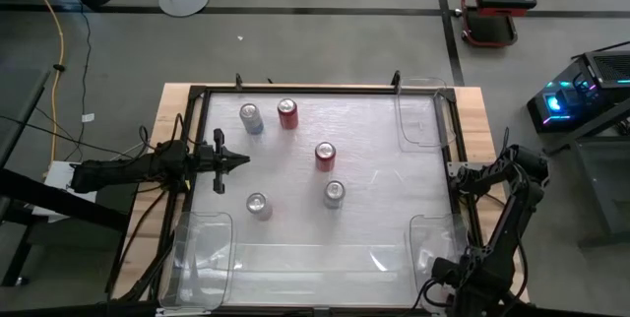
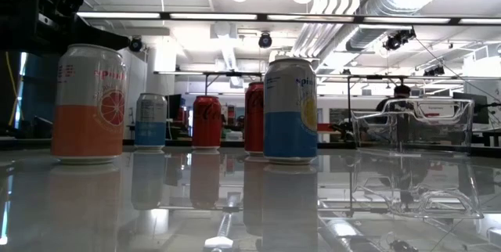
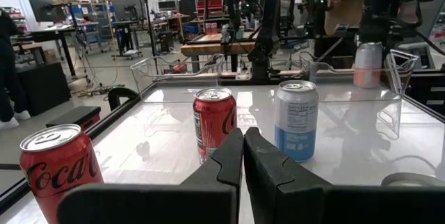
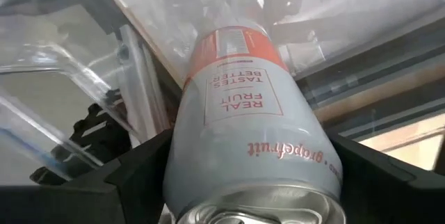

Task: Sort soda cans
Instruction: Put the right orange-white soda can into the bottom right transparent bin

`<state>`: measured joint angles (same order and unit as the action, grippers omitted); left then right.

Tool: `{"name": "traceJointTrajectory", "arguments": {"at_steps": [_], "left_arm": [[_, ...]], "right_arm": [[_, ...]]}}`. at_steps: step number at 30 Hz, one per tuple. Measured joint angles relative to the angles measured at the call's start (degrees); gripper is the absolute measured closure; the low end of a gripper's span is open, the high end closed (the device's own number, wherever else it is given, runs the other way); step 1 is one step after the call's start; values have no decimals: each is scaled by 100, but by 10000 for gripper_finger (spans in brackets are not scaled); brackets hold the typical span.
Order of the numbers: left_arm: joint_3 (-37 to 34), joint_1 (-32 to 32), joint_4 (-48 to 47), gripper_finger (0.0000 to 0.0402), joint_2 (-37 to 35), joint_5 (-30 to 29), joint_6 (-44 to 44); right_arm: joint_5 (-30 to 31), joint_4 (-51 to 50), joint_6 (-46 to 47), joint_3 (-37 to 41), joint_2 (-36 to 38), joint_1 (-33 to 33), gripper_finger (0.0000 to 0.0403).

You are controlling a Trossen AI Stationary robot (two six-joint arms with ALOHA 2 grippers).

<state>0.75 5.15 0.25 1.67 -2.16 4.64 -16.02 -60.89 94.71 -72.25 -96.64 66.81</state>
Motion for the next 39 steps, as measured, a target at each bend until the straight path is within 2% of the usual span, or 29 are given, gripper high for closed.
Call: {"name": "traceJointTrajectory", "arguments": {"at_steps": [5, 10, 19, 28, 31, 34, 39], "left_arm": [[2, 0, 0, 397, 0, -1, -2], [1, 0, 0, 397, -1, -1, 0], [1, 0, 0, 397, -1, 0, 0], [2, 0, 0, 397, 0, 0, 0], [2, 0, 0, 397, -2, -1, 0], [0, 0, 0, 397, 0, -1, 0], [1, 0, 0, 397, 0, -1, 0]], "right_arm": [[147, 75, 111, -2, 0, 0, 84], [-47, 40, 404, -4, 0, 0, 84], [-47, 52, 640, -4, -2, -2, 82], [-108, 253, 538, -2, -2, 0, 57], [-111, 278, 168, -2, -2, 0, 57], [-7, 242, -29, -2, -2, 2, 57], [355, 84, 178, -2, 27, -46, 57]]}}
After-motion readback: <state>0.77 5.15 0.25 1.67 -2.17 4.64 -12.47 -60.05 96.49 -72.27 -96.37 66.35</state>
